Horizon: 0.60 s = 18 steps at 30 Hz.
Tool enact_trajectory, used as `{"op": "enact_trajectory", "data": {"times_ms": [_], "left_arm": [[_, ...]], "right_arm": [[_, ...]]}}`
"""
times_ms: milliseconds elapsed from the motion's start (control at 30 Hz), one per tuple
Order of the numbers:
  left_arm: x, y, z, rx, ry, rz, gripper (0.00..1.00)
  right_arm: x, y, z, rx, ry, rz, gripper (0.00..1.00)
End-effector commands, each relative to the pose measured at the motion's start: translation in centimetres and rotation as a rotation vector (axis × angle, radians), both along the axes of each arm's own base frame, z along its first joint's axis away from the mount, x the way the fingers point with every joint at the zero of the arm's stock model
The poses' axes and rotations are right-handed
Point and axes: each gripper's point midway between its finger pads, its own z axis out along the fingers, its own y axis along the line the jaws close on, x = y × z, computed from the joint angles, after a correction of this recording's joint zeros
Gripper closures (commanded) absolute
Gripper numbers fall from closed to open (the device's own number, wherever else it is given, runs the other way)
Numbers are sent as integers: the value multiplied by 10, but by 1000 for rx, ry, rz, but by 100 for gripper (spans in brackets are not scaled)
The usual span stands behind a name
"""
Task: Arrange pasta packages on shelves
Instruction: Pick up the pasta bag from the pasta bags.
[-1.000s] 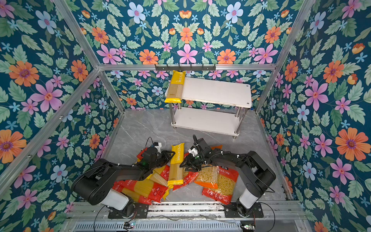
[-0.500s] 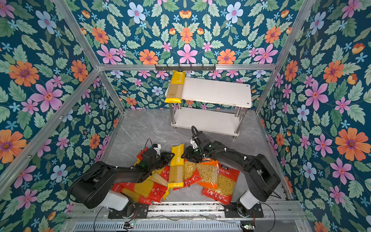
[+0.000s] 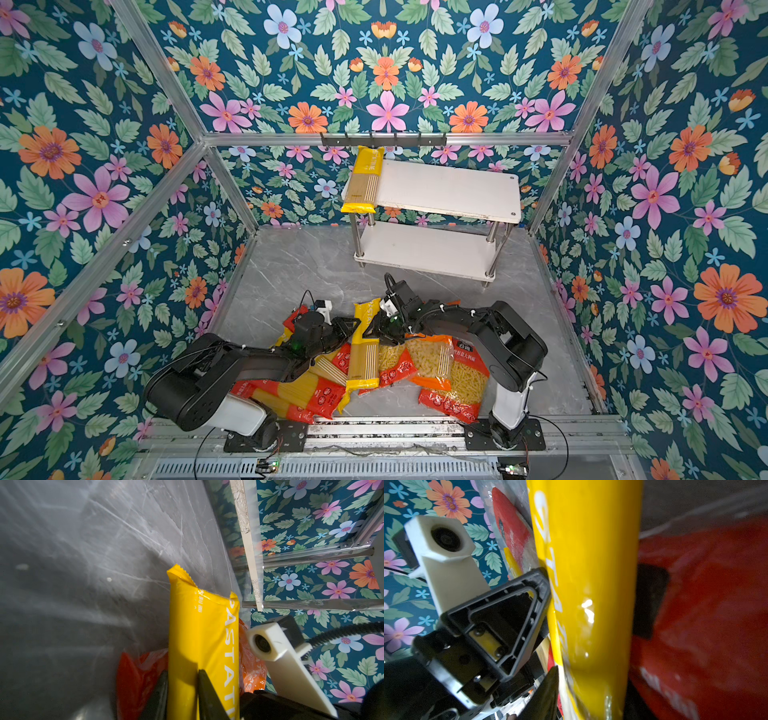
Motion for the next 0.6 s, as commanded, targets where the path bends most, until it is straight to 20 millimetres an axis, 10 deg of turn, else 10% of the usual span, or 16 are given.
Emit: {"op": "enact_trajectory", "data": {"times_ms": [0,300,567], "left_arm": [[-10,-4,-6,4,50,-43,74],[14,1,57,46,-88,-65,62],[40,9,161,-19,-358,-165,27]], "right_arm": [[8,16,17,121,-36,-6,68],[10,8,65,234,-190,22,89],[13,-21,164,381,-514,91,95]]}}
